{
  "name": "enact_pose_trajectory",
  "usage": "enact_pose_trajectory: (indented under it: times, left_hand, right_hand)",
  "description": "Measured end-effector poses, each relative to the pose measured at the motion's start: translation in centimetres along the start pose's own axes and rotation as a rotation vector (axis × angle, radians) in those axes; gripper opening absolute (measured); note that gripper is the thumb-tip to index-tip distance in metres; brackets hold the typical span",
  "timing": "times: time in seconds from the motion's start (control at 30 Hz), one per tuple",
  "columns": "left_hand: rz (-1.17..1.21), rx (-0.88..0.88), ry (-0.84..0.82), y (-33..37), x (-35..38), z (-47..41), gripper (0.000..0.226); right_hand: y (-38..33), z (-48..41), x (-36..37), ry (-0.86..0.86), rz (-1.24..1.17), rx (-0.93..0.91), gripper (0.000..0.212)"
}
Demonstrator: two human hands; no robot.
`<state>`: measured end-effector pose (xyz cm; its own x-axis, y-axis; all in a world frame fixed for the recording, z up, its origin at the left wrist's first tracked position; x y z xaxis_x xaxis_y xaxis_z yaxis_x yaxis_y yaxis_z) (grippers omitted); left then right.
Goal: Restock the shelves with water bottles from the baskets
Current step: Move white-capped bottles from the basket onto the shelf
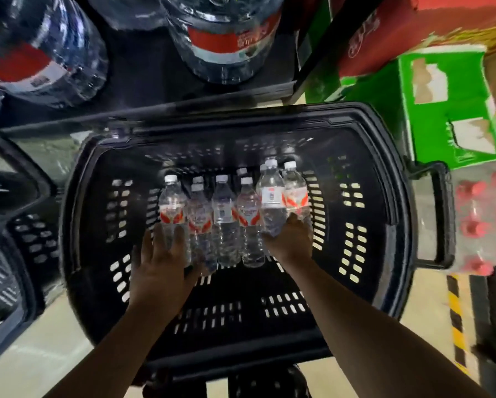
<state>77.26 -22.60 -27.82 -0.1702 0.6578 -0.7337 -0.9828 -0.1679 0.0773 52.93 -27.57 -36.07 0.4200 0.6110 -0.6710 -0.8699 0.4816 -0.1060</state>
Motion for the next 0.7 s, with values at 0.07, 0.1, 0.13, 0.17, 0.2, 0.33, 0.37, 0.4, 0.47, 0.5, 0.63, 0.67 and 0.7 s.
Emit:
enact_pose_trajectory:
  times: [0.07,0.1,0.13,0.17,0.2,0.33,0.37,0.4,0.47,0.5,0.63,0.67,0.7]
  left_hand:
    - [0.016,-0.023,-0.012,-0.3,1.0,-0.8,0.089]
    - [0.030,-0.026,-0.007,-0.5,1.5,-1.0,0.090]
    - [0.044,-0.019,0.013,-0.7,2.0,-1.3,0.090]
    - [0.052,-0.010,0.024,-0.8,2.4,-1.4,0.090]
    - [0.057,-0.006,0.022,-0.8,2.4,-1.4,0.090]
    - [0.221,-0.033,-0.045,-0.6,1.7,-0.7,0.091]
    - [0.318,-0.046,-0.050,-0.4,1.1,-0.4,0.092]
    - [0.432,-0.052,-0.051,-0.2,0.3,-0.1,0.094]
    - [0.651,-0.080,-0.080,0.2,-1.3,0.3,0.096]
    - [0.741,-0.103,-0.105,0.3,-1.8,0.3,0.097]
    - [1.110,-0.184,-0.234,1.5,-3.8,0.2,0.102]
    - [1.201,-0.180,-0.260,1.8,-4.2,0.3,0.096]
    - [1.274,-0.149,-0.271,2.2,-4.8,0.5,0.083]
  right_hand:
    - [-0.5,-0.6,1.1,0.030,-0.106,0.005,0.086]
    - [-0.7,-0.8,1.5,0.050,-0.137,0.004,0.086]
    - [-0.8,-1.1,1.9,0.067,-0.152,0.002,0.084]
    - [-1.0,-1.5,2.0,0.071,-0.161,0.014,0.078]
    - [-1.0,-1.9,2.0,0.058,-0.196,0.038,0.072]
    - [0.0,-2.2,1.4,-0.130,-0.552,0.138,0.062]
    - [0.3,-1.7,1.2,-0.184,-0.621,0.113,0.052]
    - [0.4,-0.7,0.6,-0.237,-0.680,0.075,0.044]
    - [-0.1,1.6,-0.8,-0.361,-0.804,0.002,0.049]
    - [-0.7,3.0,-1.7,-0.427,-0.855,-0.063,0.053]
    - [-4.3,8.4,-4.6,-0.687,-0.892,-0.257,0.051]
    - [-5.3,9.7,-5.1,-0.729,-0.880,-0.292,0.050]
    - [-6.1,10.6,-5.6,-0.751,-0.862,-0.302,0.053]
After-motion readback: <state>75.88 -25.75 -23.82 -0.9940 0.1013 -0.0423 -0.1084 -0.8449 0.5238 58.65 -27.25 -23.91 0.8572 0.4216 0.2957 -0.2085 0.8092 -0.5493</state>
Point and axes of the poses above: each hand's wrist, its own z-axis away from the middle knuckle, its own x-axis out of the palm, y = z × x, the point moved 3 cm from there along -z, towards the middle knuckle, and after that the axes turned 1 degree about z, right-handed, at the moved point
